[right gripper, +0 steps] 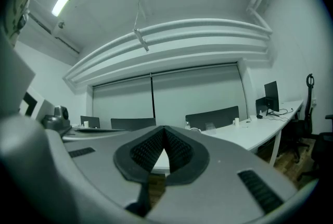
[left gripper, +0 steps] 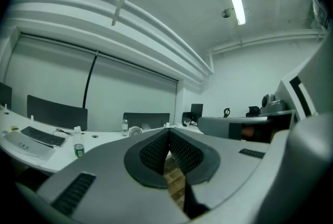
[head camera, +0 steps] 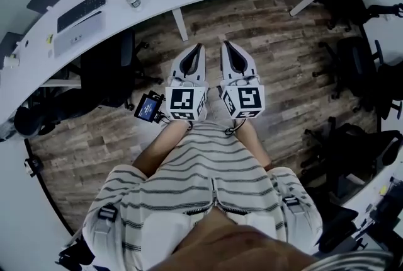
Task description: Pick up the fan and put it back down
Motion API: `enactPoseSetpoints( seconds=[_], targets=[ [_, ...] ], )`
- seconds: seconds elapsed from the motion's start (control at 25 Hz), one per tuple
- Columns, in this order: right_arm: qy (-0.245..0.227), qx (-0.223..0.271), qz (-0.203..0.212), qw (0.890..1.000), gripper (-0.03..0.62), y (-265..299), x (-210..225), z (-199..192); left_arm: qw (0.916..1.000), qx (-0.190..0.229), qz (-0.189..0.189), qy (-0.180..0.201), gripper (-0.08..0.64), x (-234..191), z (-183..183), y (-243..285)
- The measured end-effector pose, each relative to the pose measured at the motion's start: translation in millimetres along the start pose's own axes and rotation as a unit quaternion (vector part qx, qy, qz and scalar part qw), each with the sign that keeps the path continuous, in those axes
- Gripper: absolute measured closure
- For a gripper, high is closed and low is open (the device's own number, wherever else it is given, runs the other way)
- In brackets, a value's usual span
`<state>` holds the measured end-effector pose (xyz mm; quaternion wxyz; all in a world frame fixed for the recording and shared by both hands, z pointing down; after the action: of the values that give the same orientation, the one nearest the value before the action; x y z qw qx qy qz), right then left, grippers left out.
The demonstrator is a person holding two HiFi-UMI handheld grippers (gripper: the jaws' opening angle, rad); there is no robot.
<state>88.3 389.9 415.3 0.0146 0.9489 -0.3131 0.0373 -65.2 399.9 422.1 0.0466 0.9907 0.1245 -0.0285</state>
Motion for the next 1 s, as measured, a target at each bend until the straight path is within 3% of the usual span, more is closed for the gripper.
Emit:
enactPoseSetpoints(
  seconds=[0.48,1.0],
  targets=[
    [0.009,-0.008,-0.021,1.000,0.581,109.2,30.3,14.6,0.9997,0.008,-0.019,-0.015,0.554,-69.9,22.4,93.7],
    [0.010,-0.023,-0.030,0.999,0.581,151.9,53.0,13.4,0.9996,0.001,-0.015,-0.024,0.554,-94.6,20.0,137.1]
  ],
)
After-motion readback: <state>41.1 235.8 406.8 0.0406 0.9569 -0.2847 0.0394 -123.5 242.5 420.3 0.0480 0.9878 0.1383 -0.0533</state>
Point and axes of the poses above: the fingertips, and each gripper's own axes: y forward along the fingers, x to its right, z out of its top, the point moved 10 cm from there along -y, backward along the fingers, and after that the axes turned 9 degrees about z, right-handed, at the moved point
